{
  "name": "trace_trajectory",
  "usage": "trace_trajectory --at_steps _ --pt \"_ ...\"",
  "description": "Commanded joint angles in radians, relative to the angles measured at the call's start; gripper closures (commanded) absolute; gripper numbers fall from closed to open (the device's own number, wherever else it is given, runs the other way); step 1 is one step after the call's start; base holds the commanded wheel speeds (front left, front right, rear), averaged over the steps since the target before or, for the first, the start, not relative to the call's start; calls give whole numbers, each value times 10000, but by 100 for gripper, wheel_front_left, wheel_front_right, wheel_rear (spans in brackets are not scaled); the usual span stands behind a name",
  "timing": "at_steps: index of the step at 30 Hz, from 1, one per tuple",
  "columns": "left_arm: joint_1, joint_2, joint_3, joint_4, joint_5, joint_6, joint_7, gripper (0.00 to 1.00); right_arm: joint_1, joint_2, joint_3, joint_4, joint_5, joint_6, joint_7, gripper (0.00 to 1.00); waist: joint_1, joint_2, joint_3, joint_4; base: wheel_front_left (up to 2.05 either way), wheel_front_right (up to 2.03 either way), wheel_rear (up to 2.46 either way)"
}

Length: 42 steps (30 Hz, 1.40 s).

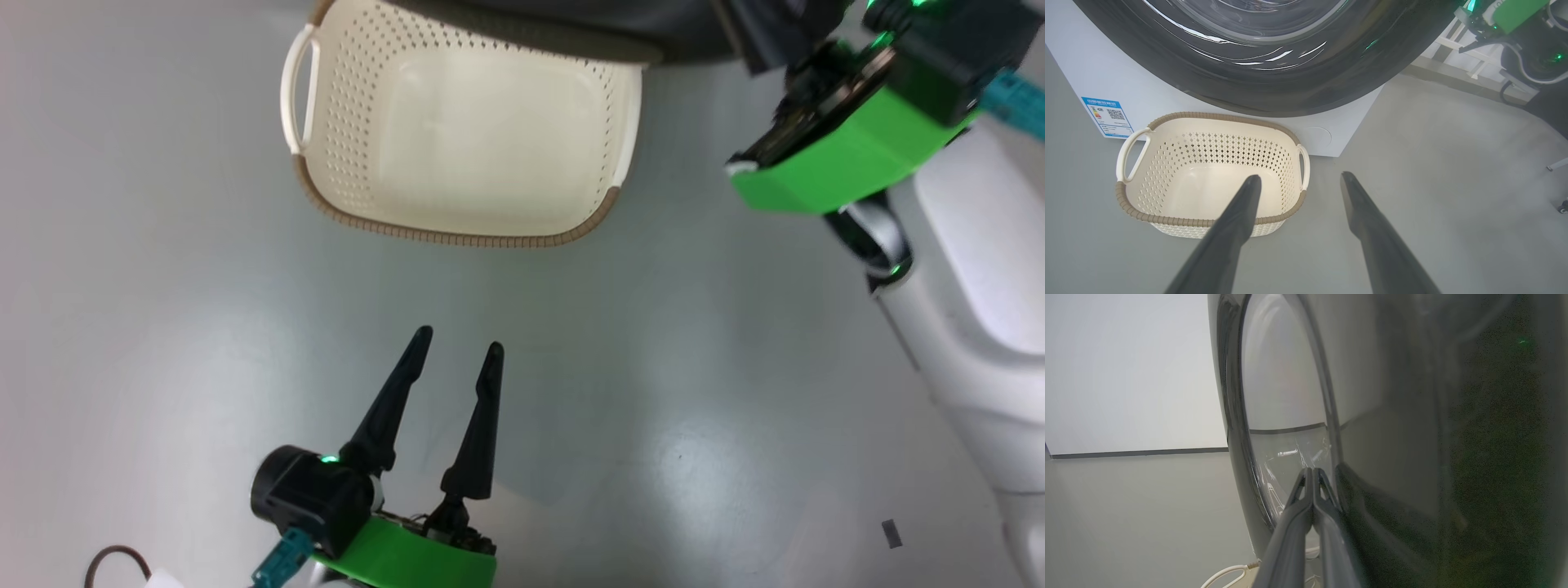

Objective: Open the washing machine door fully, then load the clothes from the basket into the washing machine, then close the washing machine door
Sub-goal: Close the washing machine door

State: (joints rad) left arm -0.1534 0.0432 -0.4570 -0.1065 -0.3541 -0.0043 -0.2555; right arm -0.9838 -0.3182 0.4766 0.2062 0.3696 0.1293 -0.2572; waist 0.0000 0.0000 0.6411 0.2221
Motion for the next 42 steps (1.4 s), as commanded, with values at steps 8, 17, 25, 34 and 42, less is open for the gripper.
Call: trace_trajectory --at_steps 8,17,25,34,42 --pt "-102 70 102 -676 313 271 -63 0 -1346 -405 -273 -218 -39 14 -46 100 0 0 1005 373 0 0 0" --pt "4 70 -189 -889 237 459 -63 0 -2607 -995 -802 306 -227 14 -46 100 0 0 1287 550 0 0 0" --pt "-107 70 -317 -944 21 589 -63 0 -3166 -1219 -1018 1061 -485 14 -46 100 0 0 1037 715 0 0 0" --pt "-225 70 -25 -637 -222 679 -63 0 -2175 -1074 -997 895 -442 14 -46 100 0 0 322 333 0 0 0" --pt "-99 70 1018 4 -862 565 -63 0 112 -690 -1045 151 -353 14 -46 46 0 0 -1171 -399 0 0 0"
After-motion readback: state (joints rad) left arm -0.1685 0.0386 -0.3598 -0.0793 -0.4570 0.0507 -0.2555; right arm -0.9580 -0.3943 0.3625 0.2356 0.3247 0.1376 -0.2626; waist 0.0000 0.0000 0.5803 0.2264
